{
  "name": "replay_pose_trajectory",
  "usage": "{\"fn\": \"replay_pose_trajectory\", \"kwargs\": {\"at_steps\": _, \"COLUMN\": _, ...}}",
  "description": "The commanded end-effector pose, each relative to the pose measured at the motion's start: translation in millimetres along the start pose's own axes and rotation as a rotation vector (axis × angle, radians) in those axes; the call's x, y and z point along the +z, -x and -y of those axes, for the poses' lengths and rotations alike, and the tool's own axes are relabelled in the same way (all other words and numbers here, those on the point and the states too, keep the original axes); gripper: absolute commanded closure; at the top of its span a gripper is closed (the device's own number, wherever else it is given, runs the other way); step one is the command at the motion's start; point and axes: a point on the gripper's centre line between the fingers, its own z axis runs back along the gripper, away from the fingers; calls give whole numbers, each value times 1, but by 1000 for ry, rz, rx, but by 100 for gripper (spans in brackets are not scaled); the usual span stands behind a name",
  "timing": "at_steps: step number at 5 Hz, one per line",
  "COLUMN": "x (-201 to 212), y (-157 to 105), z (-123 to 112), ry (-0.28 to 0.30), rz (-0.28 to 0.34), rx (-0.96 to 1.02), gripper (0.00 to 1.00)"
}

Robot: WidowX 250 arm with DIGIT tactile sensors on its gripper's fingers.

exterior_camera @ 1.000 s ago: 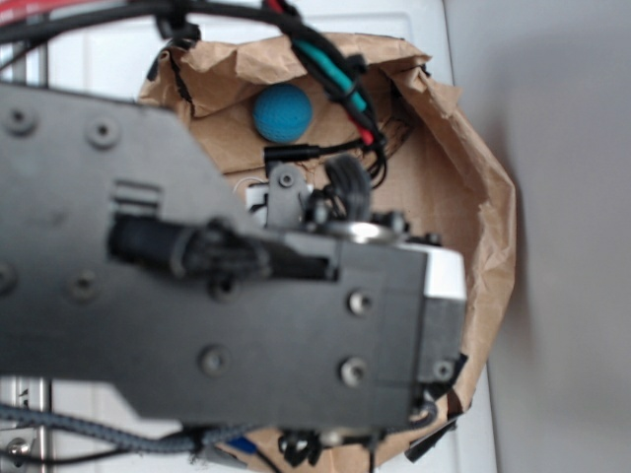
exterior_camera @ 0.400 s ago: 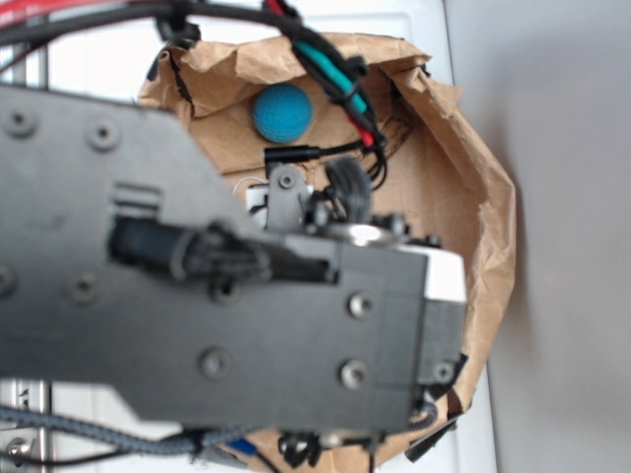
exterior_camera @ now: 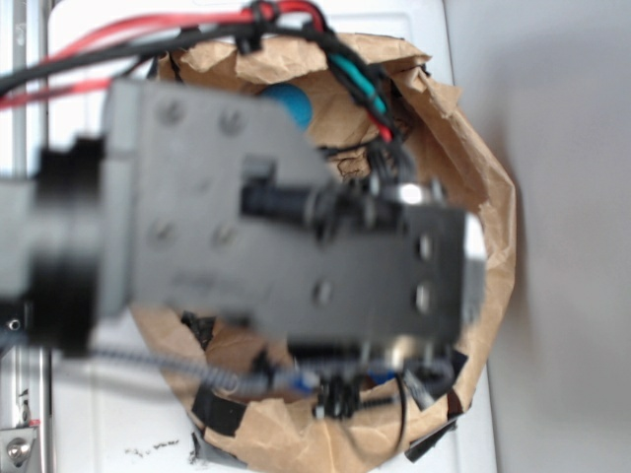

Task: Grab the gray animal.

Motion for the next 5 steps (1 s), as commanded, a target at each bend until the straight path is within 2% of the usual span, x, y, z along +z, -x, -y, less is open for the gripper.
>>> {"fn": "replay_pose_trajectory", "kwargs": {"at_steps": 1, "x": 18, "y": 19, "z": -30, "ry": 114, "rz": 88, "rx": -97, "gripper": 0}}
{"fn": "replay_pose_trajectory", "kwargs": {"at_steps": 2, "x": 0, "y": 16, "z": -25, "ry": 87, "rz": 80, "rx": -107, "gripper": 0}}
{"fn": "replay_pose_trajectory", "kwargs": {"at_steps": 3, "x": -23, "y": 11, "z": -13, "ry": 82, "rz": 43, "rx": -58, "gripper": 0}}
{"fn": "replay_pose_trajectory", "kwargs": {"at_steps": 4, "x": -50, "y": 9, "z": 0, "ry": 34, "rz": 26, "rx": -54, "gripper": 0}}
{"fn": "replay_pose_trajectory", "kwargs": {"at_steps": 5, "x": -78, "y": 13, "z": 15, "ry": -49, "rz": 1, "rx": -20, "gripper": 0}}
